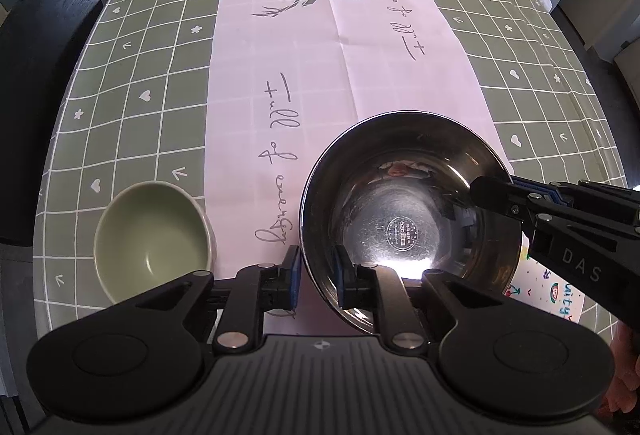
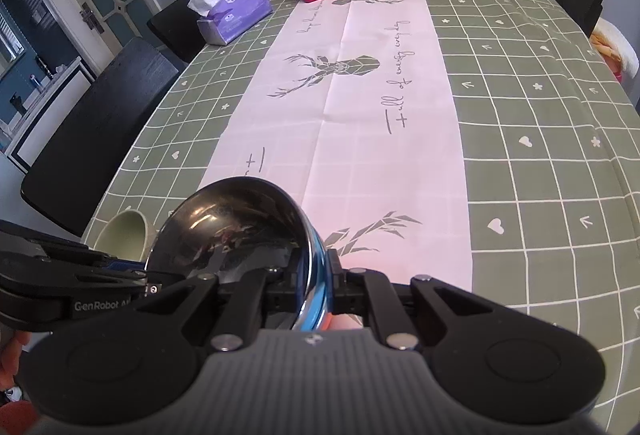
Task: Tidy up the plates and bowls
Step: 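Lift the blue bowl with both grippers and carry it toward the orange bowl, then lower the blue bowl into the orange bowl and open both grippers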
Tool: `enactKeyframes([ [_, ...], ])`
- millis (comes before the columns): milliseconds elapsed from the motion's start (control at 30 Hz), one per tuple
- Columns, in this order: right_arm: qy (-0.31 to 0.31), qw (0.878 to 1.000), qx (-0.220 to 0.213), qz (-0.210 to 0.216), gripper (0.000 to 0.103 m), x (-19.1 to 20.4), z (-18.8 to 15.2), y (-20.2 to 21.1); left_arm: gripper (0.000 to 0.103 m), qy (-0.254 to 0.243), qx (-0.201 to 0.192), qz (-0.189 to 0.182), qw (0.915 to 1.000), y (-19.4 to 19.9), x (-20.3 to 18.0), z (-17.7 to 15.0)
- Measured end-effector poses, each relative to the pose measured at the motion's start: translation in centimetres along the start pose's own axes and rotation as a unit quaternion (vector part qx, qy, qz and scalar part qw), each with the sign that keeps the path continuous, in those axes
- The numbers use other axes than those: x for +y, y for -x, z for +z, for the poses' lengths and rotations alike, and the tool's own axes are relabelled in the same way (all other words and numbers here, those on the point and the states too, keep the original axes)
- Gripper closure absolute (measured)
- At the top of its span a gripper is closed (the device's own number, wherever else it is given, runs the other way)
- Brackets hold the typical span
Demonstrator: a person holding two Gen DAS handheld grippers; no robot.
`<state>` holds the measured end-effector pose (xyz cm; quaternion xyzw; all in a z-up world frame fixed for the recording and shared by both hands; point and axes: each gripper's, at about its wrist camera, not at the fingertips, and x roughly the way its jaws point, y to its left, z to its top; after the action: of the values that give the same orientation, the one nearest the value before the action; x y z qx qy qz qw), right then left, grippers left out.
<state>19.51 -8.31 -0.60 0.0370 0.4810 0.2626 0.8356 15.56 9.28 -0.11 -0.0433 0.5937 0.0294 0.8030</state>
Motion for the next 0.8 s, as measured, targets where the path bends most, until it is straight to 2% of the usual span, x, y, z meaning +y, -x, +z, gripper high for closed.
enactKeyframes([
  [100,-0.002,1.000,-0.003,0.000,0.091,0.0,0.1,0.2,0.085,-0.002,-0.001,0.001,1.0000,0.0,0.0,0.0],
  [200,0.000,1.000,-0.011,-0.005,0.087,0.0,0.1,0.5,0.077,-0.006,-0.005,0.000,1.0000,0.2,-0.2,-0.2],
  [267,0.007,1.000,-0.016,-0.013,0.087,0.2,0.1,0.8,0.076,-0.011,-0.009,0.003,0.9999,0.3,-0.4,-0.3],
  [367,0.011,1.000,-0.014,-0.008,0.099,0.2,0.1,0.8,0.076,-0.016,-0.012,0.004,0.9998,0.5,-0.6,-0.4],
  [500,0.013,1.000,-0.006,-0.013,0.101,0.2,-0.1,0.1,0.076,-0.018,-0.019,0.005,0.9996,0.7,-0.6,-0.4],
  [633,0.000,1.000,-0.004,-0.004,0.101,-0.3,-0.1,0.0,0.076,-0.016,-0.021,0.001,0.9996,0.9,-0.4,-0.3],
  [700,0.000,1.000,-0.009,-0.005,0.096,-0.1,0.0,0.3,0.076,-0.020,-0.027,0.000,0.9994,1.2,-0.4,-0.4],
  [800,0.007,1.000,-0.025,-0.007,0.095,0.2,0.1,1.1,0.073,-0.031,-0.044,-0.006,0.9985,2.1,-0.2,-0.5],
])
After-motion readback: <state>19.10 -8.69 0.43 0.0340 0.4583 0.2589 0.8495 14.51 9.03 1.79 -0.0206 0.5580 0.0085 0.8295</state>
